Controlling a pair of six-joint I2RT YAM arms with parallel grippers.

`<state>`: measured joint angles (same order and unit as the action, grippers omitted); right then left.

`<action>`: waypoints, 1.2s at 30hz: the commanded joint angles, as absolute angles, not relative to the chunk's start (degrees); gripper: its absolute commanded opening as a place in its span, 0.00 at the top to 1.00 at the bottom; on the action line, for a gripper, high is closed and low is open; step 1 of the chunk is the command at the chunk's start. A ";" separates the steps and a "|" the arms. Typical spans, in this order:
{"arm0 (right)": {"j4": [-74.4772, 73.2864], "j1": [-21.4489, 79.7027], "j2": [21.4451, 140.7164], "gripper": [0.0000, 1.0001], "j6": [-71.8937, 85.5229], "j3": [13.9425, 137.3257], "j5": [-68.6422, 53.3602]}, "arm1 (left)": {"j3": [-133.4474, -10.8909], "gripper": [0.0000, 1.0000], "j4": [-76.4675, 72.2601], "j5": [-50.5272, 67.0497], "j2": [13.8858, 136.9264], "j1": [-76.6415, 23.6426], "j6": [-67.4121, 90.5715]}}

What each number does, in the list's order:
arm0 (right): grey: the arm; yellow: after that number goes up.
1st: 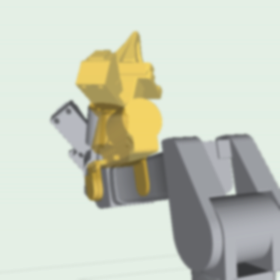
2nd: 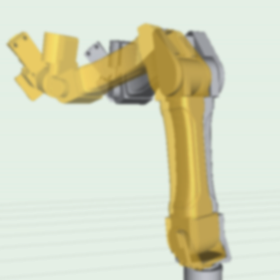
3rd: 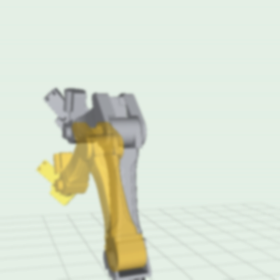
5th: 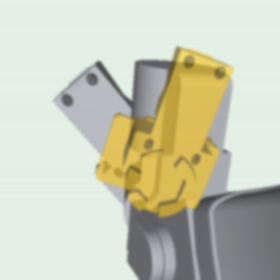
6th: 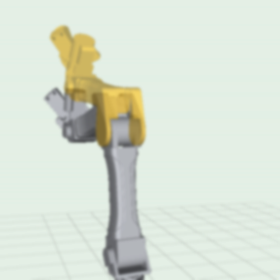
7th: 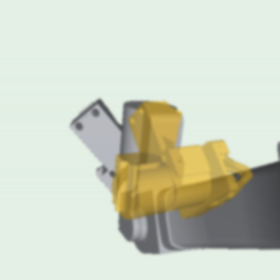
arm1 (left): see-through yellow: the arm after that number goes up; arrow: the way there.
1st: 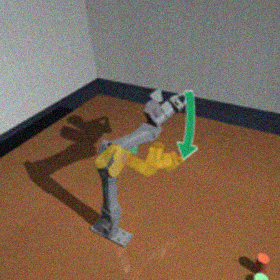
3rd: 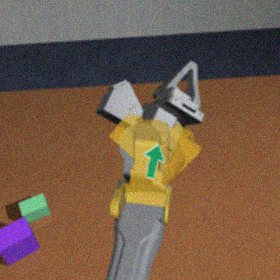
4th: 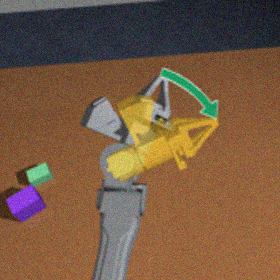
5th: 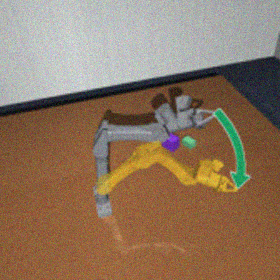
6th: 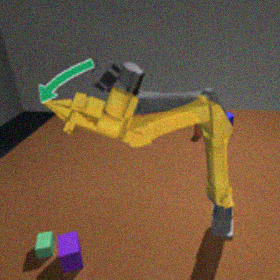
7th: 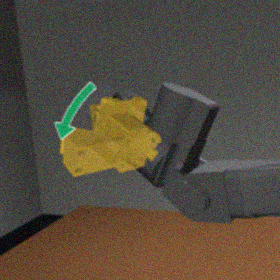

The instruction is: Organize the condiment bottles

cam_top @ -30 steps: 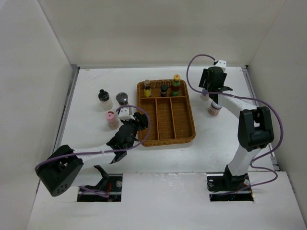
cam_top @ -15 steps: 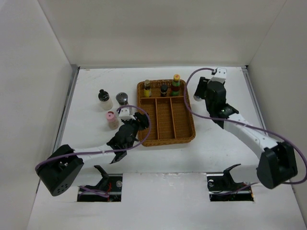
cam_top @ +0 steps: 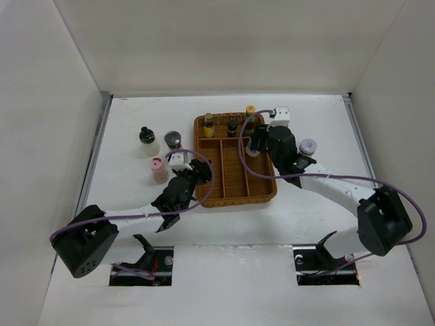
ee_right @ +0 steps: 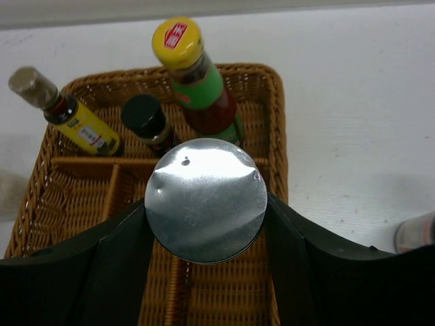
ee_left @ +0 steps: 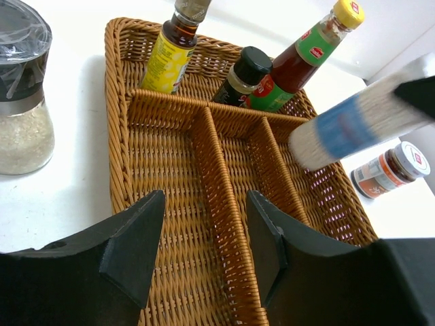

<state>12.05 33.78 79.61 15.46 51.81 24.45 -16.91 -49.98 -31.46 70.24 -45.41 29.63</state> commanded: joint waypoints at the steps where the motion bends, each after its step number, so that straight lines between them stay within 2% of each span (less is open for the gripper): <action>1: 21.18 34.58 80.94 0.46 16.79 54.84 23.99 | -18.19 0.51 -53.00 -31.46 68.91 -45.48 30.15; 7: 23.02 34.58 84.46 0.45 16.52 54.32 24.79 | -18.28 0.51 -53.00 -31.46 69.17 -45.48 30.15; 10: 23.81 34.58 86.74 0.41 16.17 53.97 24.96 | -18.37 0.51 -53.00 -31.46 69.17 -45.66 30.15; 12: 24.61 34.58 87.45 0.36 16.17 53.53 25.14 | -18.46 0.51 -53.00 -31.46 69.43 -45.48 30.15; 15: 24.09 34.58 86.23 0.17 15.91 53.53 25.14 | -18.46 0.51 -53.00 -31.38 69.43 -45.48 30.15; 18: 23.12 34.58 81.67 0.11 15.29 52.48 25.40 | -18.63 0.51 -53.17 -31.29 69.96 -45.57 30.15; 21: 21.36 33.71 74.64 0.10 16.26 48.88 27.93 | -18.37 0.51 -53.35 -31.20 69.52 -45.57 30.23; 26: 15.22 26.16 68.56 0.10 22.40 40.79 40.59 | -18.11 0.51 -53.35 -31.29 68.73 -45.48 30.32; 29: 10.29 19.84 70.13 0.06 25.74 39.64 42.89 | -18.28 0.51 -53.35 -31.20 69.25 -46.01 30.50; 36: 9.14 14.46 80.85 0.05 24.53 44.46 39.90 | -18.19 0.51 -53.79 -31.38 69.08 -46.98 30.41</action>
